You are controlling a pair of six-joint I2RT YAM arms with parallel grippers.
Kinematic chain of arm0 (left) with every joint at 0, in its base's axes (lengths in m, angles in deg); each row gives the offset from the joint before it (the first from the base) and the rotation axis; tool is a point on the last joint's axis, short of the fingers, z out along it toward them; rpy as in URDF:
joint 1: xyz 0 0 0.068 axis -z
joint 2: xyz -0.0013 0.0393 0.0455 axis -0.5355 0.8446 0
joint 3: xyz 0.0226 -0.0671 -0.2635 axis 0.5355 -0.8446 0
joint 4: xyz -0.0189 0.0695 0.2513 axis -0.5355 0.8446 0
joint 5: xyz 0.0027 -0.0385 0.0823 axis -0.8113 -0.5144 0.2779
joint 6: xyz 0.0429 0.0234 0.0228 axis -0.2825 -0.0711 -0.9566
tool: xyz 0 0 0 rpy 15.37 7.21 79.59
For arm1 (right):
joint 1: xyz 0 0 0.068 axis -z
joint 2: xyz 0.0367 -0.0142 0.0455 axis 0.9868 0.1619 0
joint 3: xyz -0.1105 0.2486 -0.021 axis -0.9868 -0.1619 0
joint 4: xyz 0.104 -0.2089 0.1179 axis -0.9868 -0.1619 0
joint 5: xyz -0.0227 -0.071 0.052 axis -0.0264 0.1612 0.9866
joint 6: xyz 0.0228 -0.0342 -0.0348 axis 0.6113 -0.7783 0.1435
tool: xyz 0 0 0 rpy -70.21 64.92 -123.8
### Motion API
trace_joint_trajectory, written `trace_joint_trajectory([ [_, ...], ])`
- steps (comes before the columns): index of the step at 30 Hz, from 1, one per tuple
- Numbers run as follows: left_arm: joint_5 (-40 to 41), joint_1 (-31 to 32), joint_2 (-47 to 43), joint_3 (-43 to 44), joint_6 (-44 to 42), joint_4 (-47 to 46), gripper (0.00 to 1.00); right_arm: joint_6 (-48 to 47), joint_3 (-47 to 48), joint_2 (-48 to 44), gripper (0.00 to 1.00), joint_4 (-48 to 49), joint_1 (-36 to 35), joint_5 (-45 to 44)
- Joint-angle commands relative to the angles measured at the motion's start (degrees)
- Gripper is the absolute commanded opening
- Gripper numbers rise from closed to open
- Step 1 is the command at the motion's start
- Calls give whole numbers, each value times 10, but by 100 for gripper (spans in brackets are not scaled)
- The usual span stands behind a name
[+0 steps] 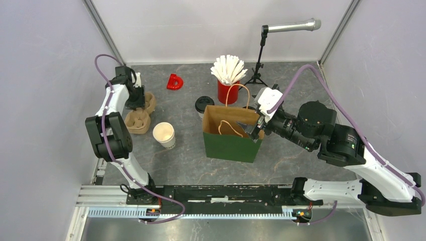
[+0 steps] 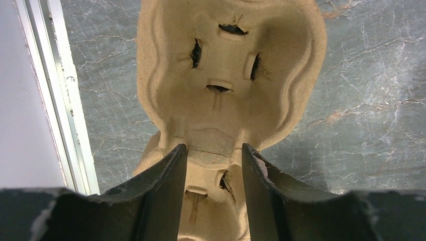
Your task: Pack the takeout coffee
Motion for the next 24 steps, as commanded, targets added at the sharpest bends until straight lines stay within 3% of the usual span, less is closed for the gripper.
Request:
trace_joint_trajectory([
  [1,1,-2,14,14,-28,-8,51,-6,15,-3,97,10,-3,-9],
  [8,15,-3,18,14,-30,-10,50,-10,14,-3,97,10,-3,-14],
  [16,6,-2,10,48,-28,22,39,-15,8,0,97,12,-3,-14],
  [24,5,-2,-1,88,12,84,34,-17,-10,-1,97,27,-3,-2],
])
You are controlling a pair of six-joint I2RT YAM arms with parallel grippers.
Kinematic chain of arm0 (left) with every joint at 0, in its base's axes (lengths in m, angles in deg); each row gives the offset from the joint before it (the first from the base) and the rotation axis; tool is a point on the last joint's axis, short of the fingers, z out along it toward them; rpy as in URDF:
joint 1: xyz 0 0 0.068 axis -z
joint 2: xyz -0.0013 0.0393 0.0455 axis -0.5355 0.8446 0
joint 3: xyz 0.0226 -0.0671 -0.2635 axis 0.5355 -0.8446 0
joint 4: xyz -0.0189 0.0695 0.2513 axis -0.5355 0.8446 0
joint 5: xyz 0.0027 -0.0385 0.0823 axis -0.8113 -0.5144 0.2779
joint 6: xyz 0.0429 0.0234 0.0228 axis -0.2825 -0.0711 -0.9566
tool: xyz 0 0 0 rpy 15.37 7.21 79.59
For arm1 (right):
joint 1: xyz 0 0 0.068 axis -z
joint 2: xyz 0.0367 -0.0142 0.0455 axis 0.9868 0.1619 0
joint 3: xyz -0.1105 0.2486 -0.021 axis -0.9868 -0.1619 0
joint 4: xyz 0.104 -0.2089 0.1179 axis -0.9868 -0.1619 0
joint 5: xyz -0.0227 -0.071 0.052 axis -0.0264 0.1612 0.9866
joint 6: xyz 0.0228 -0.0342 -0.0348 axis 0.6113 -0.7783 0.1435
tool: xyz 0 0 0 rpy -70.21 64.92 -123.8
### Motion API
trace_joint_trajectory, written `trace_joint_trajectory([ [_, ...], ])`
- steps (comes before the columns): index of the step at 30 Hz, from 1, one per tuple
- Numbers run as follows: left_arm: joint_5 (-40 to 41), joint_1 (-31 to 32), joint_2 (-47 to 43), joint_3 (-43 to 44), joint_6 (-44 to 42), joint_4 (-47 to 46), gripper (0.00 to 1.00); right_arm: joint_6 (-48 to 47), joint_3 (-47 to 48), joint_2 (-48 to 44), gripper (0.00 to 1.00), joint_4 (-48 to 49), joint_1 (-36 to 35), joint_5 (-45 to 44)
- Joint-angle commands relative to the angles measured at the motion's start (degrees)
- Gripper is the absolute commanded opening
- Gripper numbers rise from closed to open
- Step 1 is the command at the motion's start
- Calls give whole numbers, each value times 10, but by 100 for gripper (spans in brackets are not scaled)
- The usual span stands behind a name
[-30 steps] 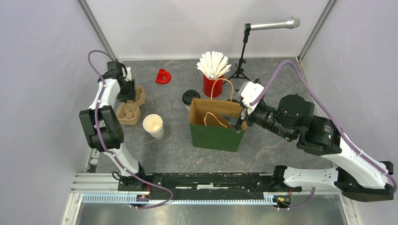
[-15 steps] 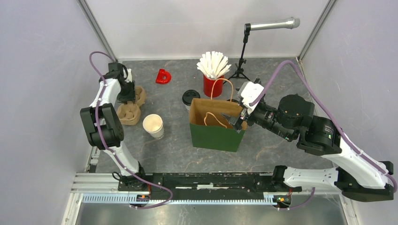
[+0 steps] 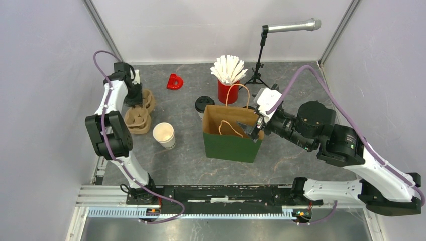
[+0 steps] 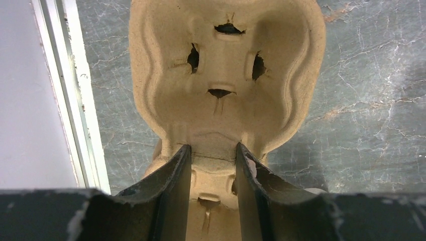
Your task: Pack the takeout coffee
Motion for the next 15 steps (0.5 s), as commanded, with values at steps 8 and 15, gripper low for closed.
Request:
trace_joint_trajectory([
  [8,-51,12,-29,78,99,107,32,34,-21,-2,98,45,-3,10],
  [15,-45,84,-40,176,82,180,33,49,-33,-10,97,66,-3,-17],
])
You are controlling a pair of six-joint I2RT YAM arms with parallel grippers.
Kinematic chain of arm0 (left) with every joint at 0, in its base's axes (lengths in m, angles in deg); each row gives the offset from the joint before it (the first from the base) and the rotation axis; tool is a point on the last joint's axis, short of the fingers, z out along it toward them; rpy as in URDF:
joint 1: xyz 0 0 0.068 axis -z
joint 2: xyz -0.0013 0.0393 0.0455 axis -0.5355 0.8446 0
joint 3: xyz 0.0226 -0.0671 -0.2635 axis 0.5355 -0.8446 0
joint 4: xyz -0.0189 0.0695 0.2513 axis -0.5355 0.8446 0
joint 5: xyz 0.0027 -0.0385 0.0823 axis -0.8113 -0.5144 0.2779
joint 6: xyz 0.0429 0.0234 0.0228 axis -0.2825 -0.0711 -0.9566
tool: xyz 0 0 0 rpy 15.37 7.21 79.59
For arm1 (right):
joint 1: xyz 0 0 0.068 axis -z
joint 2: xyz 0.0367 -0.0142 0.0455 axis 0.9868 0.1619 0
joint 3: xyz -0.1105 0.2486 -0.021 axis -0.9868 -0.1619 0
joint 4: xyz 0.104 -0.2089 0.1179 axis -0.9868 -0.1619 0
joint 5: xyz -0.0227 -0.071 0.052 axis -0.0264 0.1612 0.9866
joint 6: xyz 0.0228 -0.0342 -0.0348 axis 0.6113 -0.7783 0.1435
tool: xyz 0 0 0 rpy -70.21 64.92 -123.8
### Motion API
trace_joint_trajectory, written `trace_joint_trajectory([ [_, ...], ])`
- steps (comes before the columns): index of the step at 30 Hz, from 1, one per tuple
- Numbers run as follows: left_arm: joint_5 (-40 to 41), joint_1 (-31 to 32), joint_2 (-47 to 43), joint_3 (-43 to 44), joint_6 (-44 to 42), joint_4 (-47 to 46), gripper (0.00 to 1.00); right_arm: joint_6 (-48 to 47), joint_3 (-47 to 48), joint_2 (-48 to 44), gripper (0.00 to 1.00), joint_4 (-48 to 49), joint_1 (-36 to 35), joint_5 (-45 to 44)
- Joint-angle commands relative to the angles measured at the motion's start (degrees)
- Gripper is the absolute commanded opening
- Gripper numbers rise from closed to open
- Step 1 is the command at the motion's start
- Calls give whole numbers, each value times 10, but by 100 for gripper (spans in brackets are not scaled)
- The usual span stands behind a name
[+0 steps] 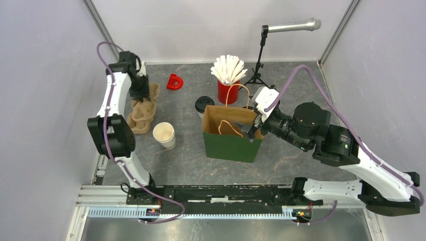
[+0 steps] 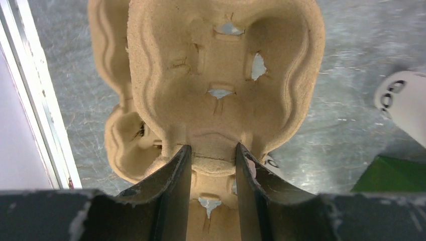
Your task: Pack the takeout coffee
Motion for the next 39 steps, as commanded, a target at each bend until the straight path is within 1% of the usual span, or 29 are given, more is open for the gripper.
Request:
trace_joint_trajectory([
  [1,-6,60,-38,102,10,63,33,18,-12,-14,97,46,-3,-23],
  [5,-20,128,-47,166,3,74,33,24,-30,-24,97,67,-3,-41],
  [6,-18,151,-50,176,-18,73,33,28,-34,-27,97,72,-3,-48],
  [10,-33,225,-63,220,-54,72,33,51,-37,-35,97,78,-3,-89],
  [12,-62,251,-77,225,-63,60,33,67,-41,-46,97,82,-3,-127],
  [17,-101,308,-116,244,-105,54,33,86,-58,-81,97,110,-3,-195],
  [22,-160,354,-162,243,-132,44,33,80,-77,-107,97,147,-3,-207],
  [24,-190,364,-174,241,-130,34,33,71,-83,-112,97,154,-3,-184],
  [28,-267,378,-188,234,-130,6,34,21,-110,-123,97,156,-2,-62],
  [30,-293,385,-193,227,-132,-9,34,-8,-111,-117,97,129,-3,-20],
  [33,-331,398,-194,216,-137,-29,33,-37,-105,-102,97,90,-3,17],
  [36,-338,420,-190,207,-149,-32,32,-64,-112,-96,97,87,-3,64],
  [39,-339,435,-186,200,-164,-33,33,-91,-132,-88,99,96,-2,81],
])
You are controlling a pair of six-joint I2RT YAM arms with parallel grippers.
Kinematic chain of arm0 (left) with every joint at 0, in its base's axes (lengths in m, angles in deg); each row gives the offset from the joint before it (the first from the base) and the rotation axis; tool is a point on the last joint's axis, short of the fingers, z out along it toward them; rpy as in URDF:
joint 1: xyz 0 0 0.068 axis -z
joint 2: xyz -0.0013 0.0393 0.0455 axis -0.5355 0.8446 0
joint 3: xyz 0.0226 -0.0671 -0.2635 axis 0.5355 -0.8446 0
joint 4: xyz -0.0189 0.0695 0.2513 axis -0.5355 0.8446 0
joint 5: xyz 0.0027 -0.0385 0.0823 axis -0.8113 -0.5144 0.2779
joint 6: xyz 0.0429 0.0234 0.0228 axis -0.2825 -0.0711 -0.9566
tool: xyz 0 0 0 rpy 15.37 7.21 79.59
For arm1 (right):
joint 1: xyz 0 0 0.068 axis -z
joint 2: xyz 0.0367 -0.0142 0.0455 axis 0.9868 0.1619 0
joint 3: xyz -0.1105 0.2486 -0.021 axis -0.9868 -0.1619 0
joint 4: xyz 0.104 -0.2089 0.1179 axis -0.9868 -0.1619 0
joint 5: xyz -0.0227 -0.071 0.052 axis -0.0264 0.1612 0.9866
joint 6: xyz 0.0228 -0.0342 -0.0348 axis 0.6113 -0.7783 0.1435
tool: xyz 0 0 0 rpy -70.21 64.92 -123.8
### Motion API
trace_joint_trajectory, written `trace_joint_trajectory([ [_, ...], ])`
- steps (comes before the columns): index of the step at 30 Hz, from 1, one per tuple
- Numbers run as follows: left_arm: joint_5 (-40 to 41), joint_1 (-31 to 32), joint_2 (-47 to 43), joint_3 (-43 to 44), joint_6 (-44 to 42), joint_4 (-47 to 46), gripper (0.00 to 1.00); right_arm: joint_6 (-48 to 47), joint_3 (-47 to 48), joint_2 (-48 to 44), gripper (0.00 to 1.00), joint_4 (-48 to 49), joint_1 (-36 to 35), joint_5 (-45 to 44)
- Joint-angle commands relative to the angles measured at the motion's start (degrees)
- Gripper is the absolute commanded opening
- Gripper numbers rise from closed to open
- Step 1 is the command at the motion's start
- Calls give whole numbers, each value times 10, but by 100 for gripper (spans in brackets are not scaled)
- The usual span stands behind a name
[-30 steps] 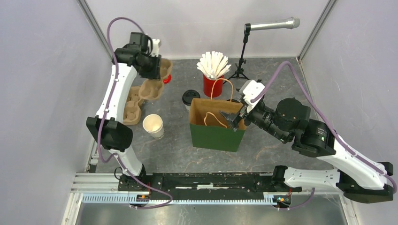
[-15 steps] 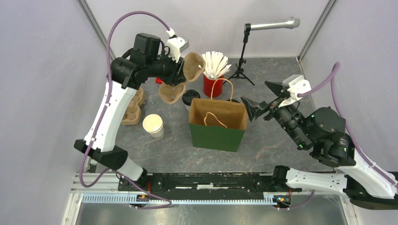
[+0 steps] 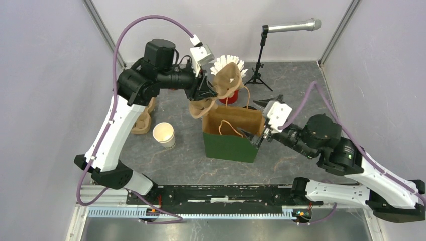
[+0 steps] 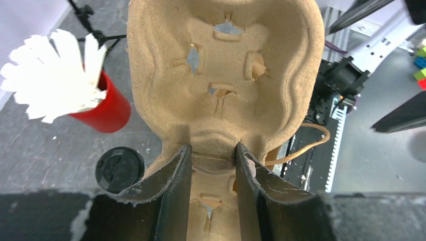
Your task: Pack the takeout coffee
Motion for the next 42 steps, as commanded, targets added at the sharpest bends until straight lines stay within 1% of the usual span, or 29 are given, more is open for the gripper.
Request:
trace_joint_trajectory([
  [1,-38,25,2,-8,-47,-27,33,-66,-23,12,99,-3,-3,67],
  [4,-48,35,8,-8,-57,-28,33,-104,-30,28,99,-3,-3,87],
  [8,-54,48,22,-9,-64,-27,32,-153,-33,47,88,0,-3,105],
  [12,-57,57,29,-13,-71,-28,31,-154,-26,67,72,-5,-3,119],
  [15,-61,61,34,-19,-75,-28,31,-146,-37,70,62,7,-3,132],
  [18,-62,67,40,-25,-78,-28,31,-152,-34,76,45,5,-3,133],
  [21,-65,69,43,-32,-81,-28,30,-160,-24,85,33,-13,-3,145],
  [25,-67,70,43,-40,-87,-28,30,-173,-18,85,15,-43,-3,164],
  [29,-67,72,41,-53,-95,-28,29,-180,-27,71,2,-45,-3,164],
  [30,-68,73,41,-56,-97,-28,29,-181,-30,68,0,-46,-3,163],
  [34,-67,80,38,-64,-118,-16,28,-179,-39,56,0,-48,-3,170],
  [38,-64,90,39,-74,-134,-7,30,-178,-43,54,0,-49,-3,176],
  [42,-57,98,42,-82,-154,-7,30,-182,-46,53,0,-52,-3,195],
])
